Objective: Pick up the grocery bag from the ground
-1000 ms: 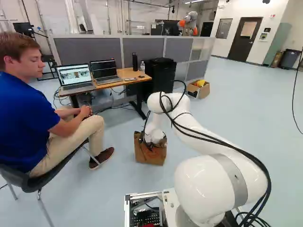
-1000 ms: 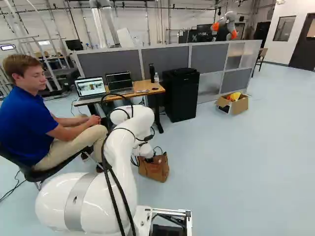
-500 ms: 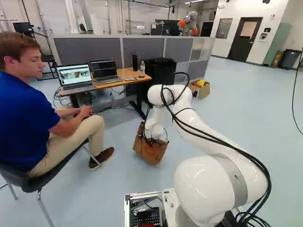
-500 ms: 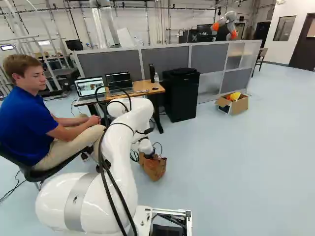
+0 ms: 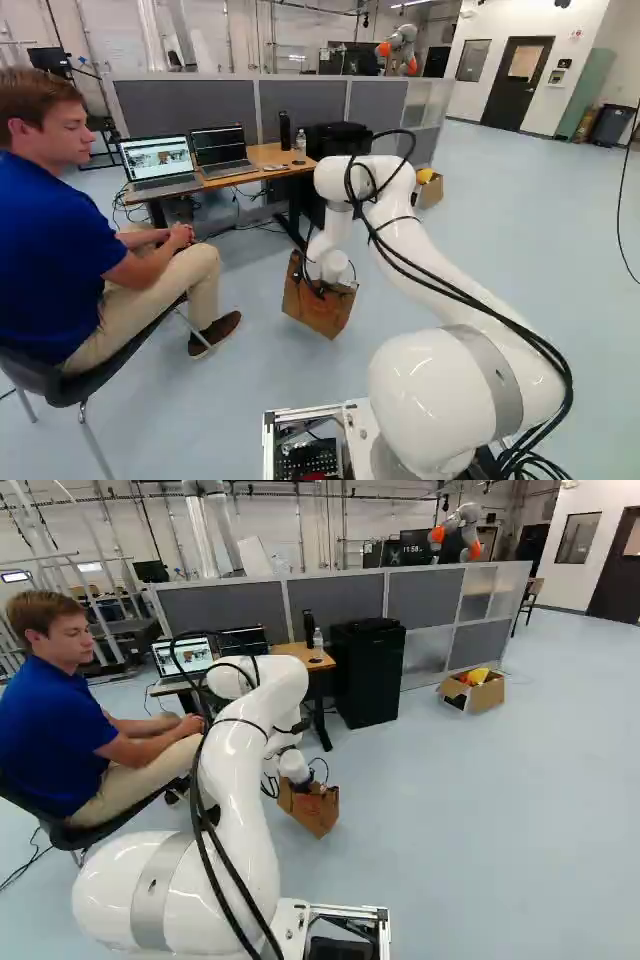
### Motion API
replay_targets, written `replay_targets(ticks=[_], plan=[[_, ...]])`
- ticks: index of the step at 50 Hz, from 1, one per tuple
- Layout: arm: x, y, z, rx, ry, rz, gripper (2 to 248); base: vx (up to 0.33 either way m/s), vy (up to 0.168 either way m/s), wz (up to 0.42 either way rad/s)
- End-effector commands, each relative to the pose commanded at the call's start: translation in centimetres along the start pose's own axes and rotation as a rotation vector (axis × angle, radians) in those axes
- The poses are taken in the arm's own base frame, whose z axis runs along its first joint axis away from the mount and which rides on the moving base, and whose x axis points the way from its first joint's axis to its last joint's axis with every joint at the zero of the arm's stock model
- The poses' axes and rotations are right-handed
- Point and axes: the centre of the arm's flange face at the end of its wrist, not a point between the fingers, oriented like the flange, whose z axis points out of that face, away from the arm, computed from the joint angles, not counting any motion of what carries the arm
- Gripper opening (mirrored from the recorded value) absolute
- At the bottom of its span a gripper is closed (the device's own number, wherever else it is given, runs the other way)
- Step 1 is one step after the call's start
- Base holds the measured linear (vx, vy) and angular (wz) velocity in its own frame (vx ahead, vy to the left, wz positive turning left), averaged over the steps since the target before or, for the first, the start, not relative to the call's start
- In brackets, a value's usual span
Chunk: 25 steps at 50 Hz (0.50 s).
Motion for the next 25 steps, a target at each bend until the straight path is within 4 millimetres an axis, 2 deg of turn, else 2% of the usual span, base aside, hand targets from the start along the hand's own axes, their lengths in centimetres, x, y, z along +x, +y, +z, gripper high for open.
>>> replay_targets(ticks=[25], plan=[[1.5, 2.0, -6.3, -0.03, 0.023, 0.0, 22, 0.0, 0.0, 0.0]])
